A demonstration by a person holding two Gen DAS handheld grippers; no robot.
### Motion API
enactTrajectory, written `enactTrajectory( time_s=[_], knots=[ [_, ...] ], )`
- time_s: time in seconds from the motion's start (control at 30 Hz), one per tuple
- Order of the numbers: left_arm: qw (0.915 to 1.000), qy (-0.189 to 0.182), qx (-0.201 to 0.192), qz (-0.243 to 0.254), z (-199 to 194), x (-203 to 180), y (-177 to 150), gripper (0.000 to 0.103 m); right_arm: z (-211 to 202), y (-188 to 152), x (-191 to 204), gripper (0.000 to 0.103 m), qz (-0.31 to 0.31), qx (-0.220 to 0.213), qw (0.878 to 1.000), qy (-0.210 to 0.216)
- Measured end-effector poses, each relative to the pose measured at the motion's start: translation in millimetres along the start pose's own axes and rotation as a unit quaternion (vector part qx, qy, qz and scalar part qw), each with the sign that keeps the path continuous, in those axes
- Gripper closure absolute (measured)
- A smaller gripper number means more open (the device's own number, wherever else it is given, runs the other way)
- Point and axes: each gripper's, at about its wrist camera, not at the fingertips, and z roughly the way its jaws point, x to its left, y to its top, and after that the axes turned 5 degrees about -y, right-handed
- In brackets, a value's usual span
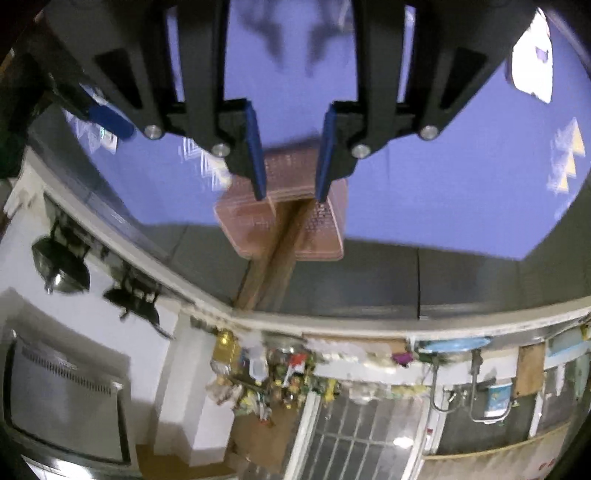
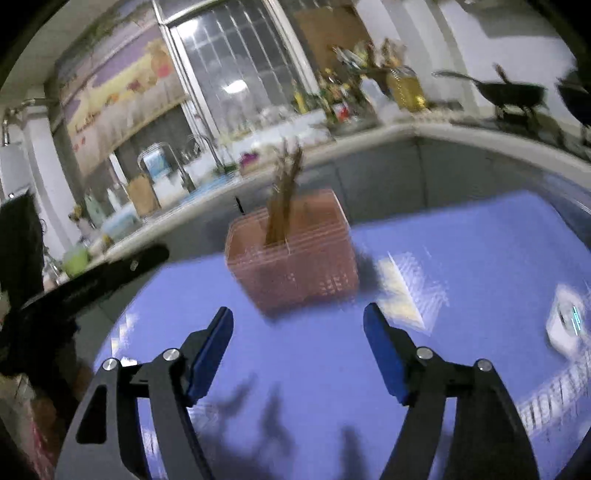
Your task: Organize utensils
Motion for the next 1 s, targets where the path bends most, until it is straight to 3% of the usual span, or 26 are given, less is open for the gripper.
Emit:
enactTrajectory(
  time_s=[0.13,0.3,0.37,0.43,0.6,0.73,0.9,0.97,1.0],
  knots=[
    [0.9988,-0.001,0.048,0.012,4,-18,-42,0.078,-38,-58,-13,0.030,0.001,0.023,0.999,-0.039],
    [0.9969,0.002,0.061,0.050,3,-46,-61,0.077,-59,-94,-31,0.030,0.043,0.052,0.997,-0.048],
    [0.9969,-0.007,0.059,0.051,1,-55,-60,0.073,-62,-98,-36,0.030,0.064,0.061,0.995,-0.046],
    [0.9974,-0.010,0.048,0.052,-6,-63,-58,0.058,-64,-102,-37,0.030,0.069,0.068,0.994,-0.048],
    [0.9979,0.006,0.016,0.062,-22,-73,-56,0.041,-67,-104,-37,0.030,0.069,0.075,0.994,-0.048],
    [0.9973,0.028,-0.004,0.068,-32,-72,-53,0.041,-72,-108,-37,0.030,0.069,0.070,0.994,-0.052],
    [0.9956,0.056,-0.012,0.074,-44,-66,-49,0.041,-62,-113,-36,0.013,0.075,0.091,0.993,-0.002],
    [0.9942,0.072,-0.011,0.079,-46,-63,-49,0.034,-55,-118,-37,0.012,0.089,0.115,0.989,0.026],
    [0.9928,0.083,-0.009,0.086,-47,-62,-50,0.024,-50,-120,-38,0.012,0.092,0.129,0.987,0.032]
  ],
)
